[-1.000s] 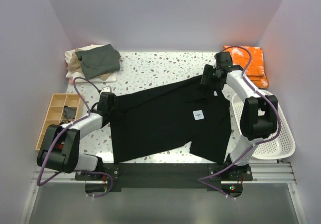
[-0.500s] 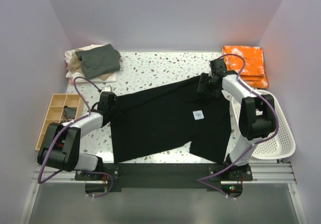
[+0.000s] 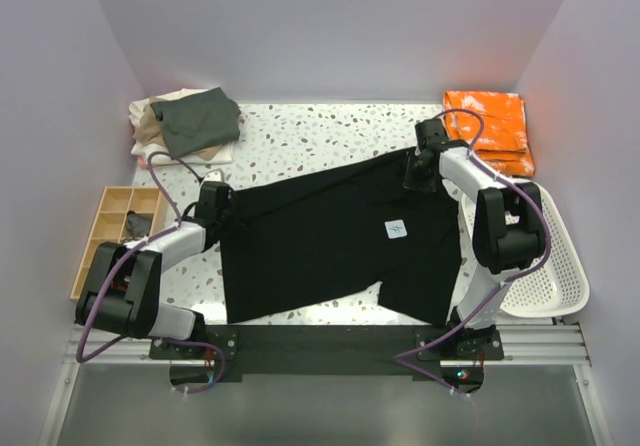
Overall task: Fold and stack the t-shirts
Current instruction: Grap the side of the flattened tshirt furthest away from the robot with both arms, then fold the flattened tshirt in 1/3 of the way
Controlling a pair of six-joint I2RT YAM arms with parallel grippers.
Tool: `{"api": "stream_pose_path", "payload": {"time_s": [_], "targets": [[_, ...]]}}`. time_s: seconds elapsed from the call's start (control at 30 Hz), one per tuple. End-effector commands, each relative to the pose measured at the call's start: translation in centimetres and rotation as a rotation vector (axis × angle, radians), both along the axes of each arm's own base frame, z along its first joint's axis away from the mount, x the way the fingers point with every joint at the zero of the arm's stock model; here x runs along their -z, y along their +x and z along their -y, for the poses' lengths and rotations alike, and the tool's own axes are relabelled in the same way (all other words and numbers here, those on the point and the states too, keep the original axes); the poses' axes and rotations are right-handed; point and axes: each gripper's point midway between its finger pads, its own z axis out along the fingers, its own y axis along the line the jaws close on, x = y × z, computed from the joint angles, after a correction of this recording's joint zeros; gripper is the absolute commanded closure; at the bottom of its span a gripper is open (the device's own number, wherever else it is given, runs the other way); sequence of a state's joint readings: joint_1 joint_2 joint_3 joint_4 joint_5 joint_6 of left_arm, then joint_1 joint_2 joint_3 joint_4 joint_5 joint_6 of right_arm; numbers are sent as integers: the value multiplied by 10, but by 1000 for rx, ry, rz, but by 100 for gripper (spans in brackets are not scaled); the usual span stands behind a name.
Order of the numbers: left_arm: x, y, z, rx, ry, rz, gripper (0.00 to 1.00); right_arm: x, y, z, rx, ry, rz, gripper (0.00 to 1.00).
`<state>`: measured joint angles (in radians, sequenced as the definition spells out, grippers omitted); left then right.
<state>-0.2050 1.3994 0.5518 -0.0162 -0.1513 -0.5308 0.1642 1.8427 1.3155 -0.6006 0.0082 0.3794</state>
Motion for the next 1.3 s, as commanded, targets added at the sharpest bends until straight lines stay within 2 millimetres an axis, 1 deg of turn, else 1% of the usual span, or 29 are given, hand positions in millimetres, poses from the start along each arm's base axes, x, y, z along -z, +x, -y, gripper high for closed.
{"api": "stream_pose_path", "payload": {"time_s": [0.0, 0.03, 0.07, 0.13, 0.17, 0.3, 0.4, 0.53, 0.63, 0.73, 0.8, 0.83, 0.9, 0.93, 0.97, 1.07, 1.1, 1.27], "targets": [[-16, 21, 3, 22, -2, 57, 100, -60, 13, 7, 6, -43, 143, 100], [-16, 22, 3, 23, 3, 57, 100, -67, 13, 9, 12, -50, 157, 100], [-19, 24, 3, 23, 4, 62, 100, -79, 12, 12, 13, -56, 172, 100], [-23, 26, 3, 26, 8, 71, 100, -93, 12, 16, 8, -78, 190, 100], [-21, 22, 3, 30, 12, 42, 100, -96, 7, 17, 5, -88, 176, 100], [-24, 21, 4, 39, 10, 30, 100, -109, -4, 27, 4, -139, 172, 100], [-26, 21, 6, 47, 6, 23, 100, -108, -15, 32, -2, -163, 145, 100], [-25, 18, 3, 44, 17, 4, 100, -101, -33, 38, -3, -201, 108, 100], [-25, 14, -1, 31, 33, -11, 100, -101, -42, 52, 35, -255, 111, 100], [-23, 12, -8, 1, 47, -27, 100, -102, -42, 64, 90, -312, 128, 100], [-24, 12, -14, -14, 45, -26, 100, -106, -37, 72, 124, -346, 161, 100], [-27, 16, -14, -16, 44, -13, 100, -108, -31, 71, 129, -345, 178, 100], [-31, 20, -17, -18, 44, 4, 100, -111, -27, 71, 139, -343, 186, 100], [-37, 24, -17, -17, 41, 28, 100, -115, -21, 69, 143, -335, 205, 100], [-40, 26, -17, -17, 41, 40, 100, -113, -18, 68, 140, -333, 196, 100], [-45, 29, -16, -10, 37, 50, 100, -115, -11, 64, 136, -316, 198, 100], [-44, 28, -16, -9, 37, 44, 100, -110, -10, 63, 128, -321, 181, 100], [-38, 19, -17, -16, 38, -9, 100, -101, -16, 68, 121, -351, 142, 100]]}}
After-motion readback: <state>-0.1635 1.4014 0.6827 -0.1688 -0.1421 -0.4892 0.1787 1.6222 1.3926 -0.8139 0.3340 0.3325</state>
